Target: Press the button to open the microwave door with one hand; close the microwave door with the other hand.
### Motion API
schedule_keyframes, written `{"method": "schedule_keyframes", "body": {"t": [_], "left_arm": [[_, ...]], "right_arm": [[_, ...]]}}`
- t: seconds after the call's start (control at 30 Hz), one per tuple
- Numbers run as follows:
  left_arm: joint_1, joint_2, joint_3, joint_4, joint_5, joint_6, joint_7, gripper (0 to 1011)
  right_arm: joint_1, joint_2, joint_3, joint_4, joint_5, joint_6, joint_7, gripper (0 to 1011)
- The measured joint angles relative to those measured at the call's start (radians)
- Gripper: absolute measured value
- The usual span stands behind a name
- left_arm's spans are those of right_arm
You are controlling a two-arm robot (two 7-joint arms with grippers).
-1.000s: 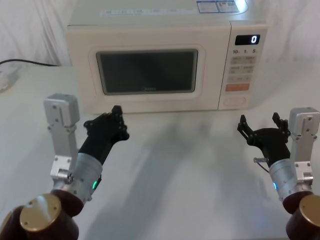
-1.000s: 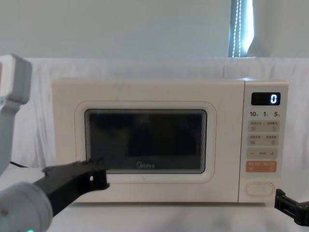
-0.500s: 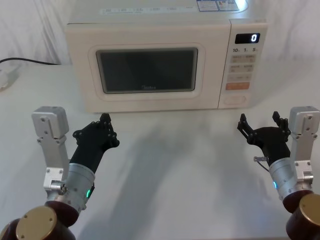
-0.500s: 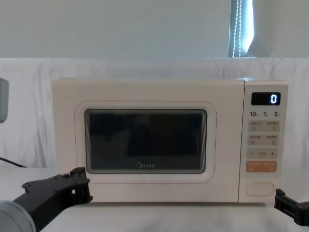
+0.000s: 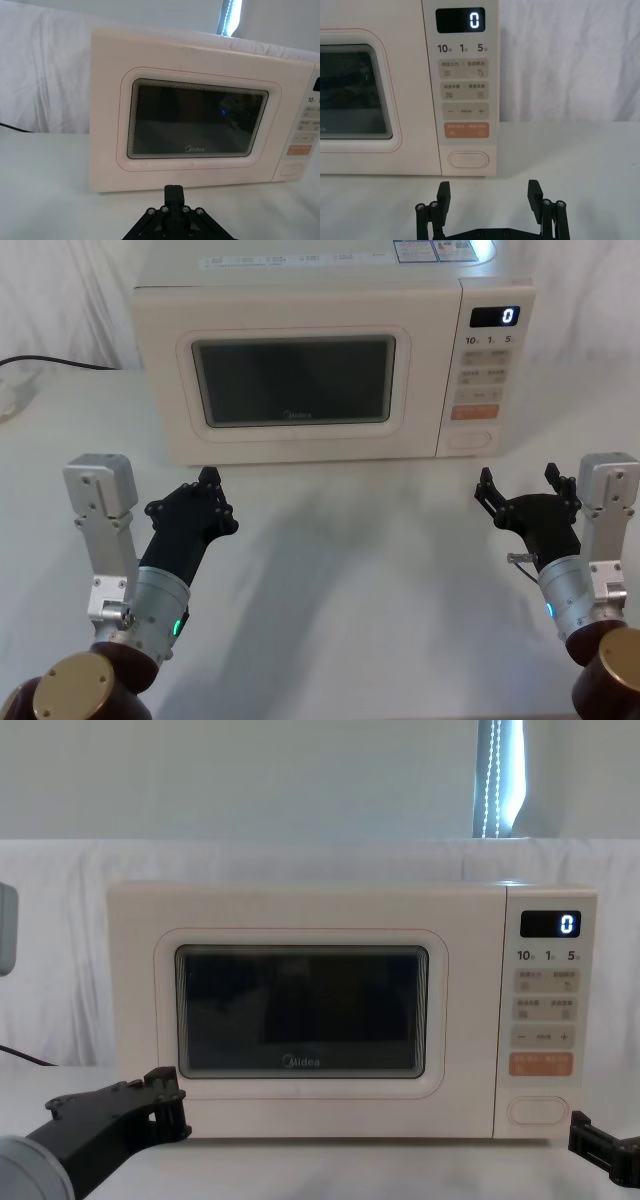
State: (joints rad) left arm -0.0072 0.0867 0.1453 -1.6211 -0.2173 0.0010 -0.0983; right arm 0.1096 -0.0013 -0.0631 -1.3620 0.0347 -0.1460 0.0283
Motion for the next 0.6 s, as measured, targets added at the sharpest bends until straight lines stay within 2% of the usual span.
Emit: {"method": "schedule_keyframes", "body": {"t": [0.6], "left_arm": [[0.001, 0.002, 0.001, -0.002, -0.001, 0.004, -0.002, 0]], "right_arm": [[0.0, 0.0, 0.0, 0.0, 0.0, 0.0, 0.0, 1002]]}}
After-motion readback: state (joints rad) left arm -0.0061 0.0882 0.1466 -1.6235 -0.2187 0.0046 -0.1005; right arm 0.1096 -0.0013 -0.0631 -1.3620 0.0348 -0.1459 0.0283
